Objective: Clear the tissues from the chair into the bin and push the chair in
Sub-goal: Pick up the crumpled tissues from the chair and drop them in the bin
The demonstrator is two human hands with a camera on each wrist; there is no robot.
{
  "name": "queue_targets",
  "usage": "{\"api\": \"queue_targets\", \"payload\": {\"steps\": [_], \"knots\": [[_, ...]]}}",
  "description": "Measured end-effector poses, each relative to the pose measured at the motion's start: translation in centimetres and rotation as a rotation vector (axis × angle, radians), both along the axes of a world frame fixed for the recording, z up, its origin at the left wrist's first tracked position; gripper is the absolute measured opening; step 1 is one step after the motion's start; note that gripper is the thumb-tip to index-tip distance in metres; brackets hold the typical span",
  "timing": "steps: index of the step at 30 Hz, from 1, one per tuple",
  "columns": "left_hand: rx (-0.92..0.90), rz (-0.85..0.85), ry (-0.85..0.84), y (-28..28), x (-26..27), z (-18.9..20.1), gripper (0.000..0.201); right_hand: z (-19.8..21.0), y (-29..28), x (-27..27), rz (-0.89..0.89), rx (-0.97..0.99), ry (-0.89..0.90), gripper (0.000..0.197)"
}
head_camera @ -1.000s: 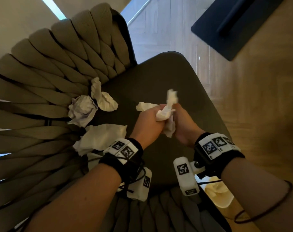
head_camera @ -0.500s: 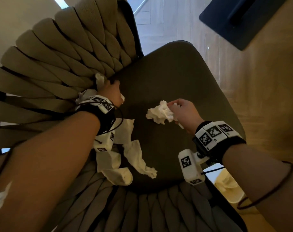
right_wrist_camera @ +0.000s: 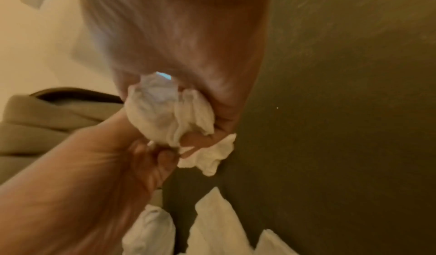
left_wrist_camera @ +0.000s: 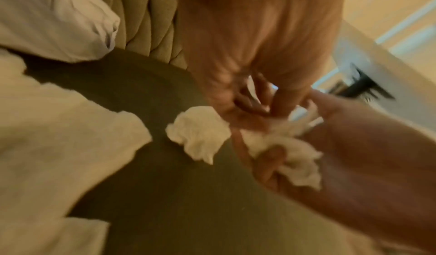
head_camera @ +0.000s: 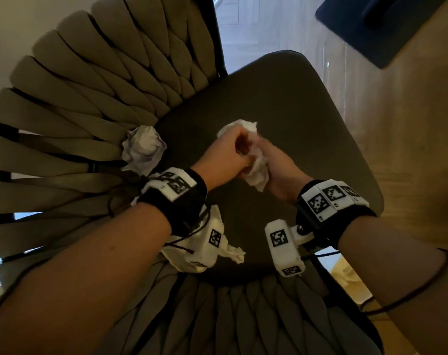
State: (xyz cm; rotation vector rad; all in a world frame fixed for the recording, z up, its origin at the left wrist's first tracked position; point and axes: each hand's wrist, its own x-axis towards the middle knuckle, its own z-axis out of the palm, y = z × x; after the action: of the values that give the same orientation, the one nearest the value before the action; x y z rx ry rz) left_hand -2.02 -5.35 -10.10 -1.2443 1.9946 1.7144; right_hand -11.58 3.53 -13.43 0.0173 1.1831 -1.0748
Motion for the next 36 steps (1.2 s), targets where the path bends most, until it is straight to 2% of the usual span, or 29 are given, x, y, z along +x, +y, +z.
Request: {"api": "queue_targets", "payload": {"steps": [3,5,6,8,10,12,14,16,18,19,24,26,28,31,32,33,36], "knots": [[-0.32,-0.006,-0.098,0.0,1.6,-0.7,0.043,-0.4,-0.1,1.2,0.149,0.093,0.244,0.032],[-0.354,-0.029,-0.228,-0.4,3.4,-0.9,0.061,-0.9,-0.1,1.4,0.18,0.11,0.382,0.024],[-0.368,-0.087,-0.351,-0.6,4.5,-1.1,0.071,-1.1,0.1,1.4,0.195,0.124,0.458,0.025],[-0.423,-0.311,-0.641,0.0,6.8,-2.1,0.09,-1.6,0.5,1.0,0.253,0.149,0.557,0.031],[-0.452,-0.463,-0.768,1.4,8.7,-3.5,0.1,-1.7,0.9,0.6,0.369,0.164,0.611,0.036],[-0.433,-0.485,-0.798,3.0,9.3,-4.8,0.094,-1.9,1.4,0.3,0.459,0.157,0.62,0.044],[-0.436,-0.513,-0.807,4.0,9.4,-5.6,0.074,-1.8,1.8,0.1,0.485,0.134,0.643,0.044],[-0.45,-0.605,-0.766,4.2,9.1,-5.9,0.047,-1.7,2.1,-0.2,0.495,0.098,0.682,0.035],[-0.428,-0.702,-0.665,3.8,9.0,-6.0,0.033,-1.5,2.2,-0.4,0.478,0.087,0.697,0.025],[-0.426,-0.697,-0.612,3.5,8.9,-5.7,0.029,-1.5,2.4,-0.4,0.462,0.086,0.709,0.022],[-0.357,-0.297,-0.399,0.9,9.0,-1.5,0.01,-1.3,3.0,-0.9,0.39,0.085,0.733,0.024],[-0.271,-0.267,-0.387,0.7,9.2,-0.7,0.008,-1.3,3.2,-0.9,0.374,0.089,0.719,0.025],[-0.231,-0.435,-0.471,2.1,9.1,-1.2,0.02,-1.4,3.4,-0.9,0.358,0.081,0.725,0.024],[-0.331,-0.843,-0.612,5.2,8.8,-3.6,0.075,-1.6,3.9,-0.9,0.357,0.079,0.77,0.023],[-0.35,-0.973,-0.62,5.9,8.5,-4.4,0.086,-1.7,4.1,-0.9,0.356,0.084,0.777,0.023],[-0.364,-1.105,-0.603,6.4,8.1,-5.0,0.09,-1.8,4.1,-0.9,0.354,0.086,0.783,0.023],[-0.319,-1.476,-0.502,7.0,6.9,-5.9,0.079,-1.9,4.4,-0.9,0.349,0.086,0.793,0.024]]}}
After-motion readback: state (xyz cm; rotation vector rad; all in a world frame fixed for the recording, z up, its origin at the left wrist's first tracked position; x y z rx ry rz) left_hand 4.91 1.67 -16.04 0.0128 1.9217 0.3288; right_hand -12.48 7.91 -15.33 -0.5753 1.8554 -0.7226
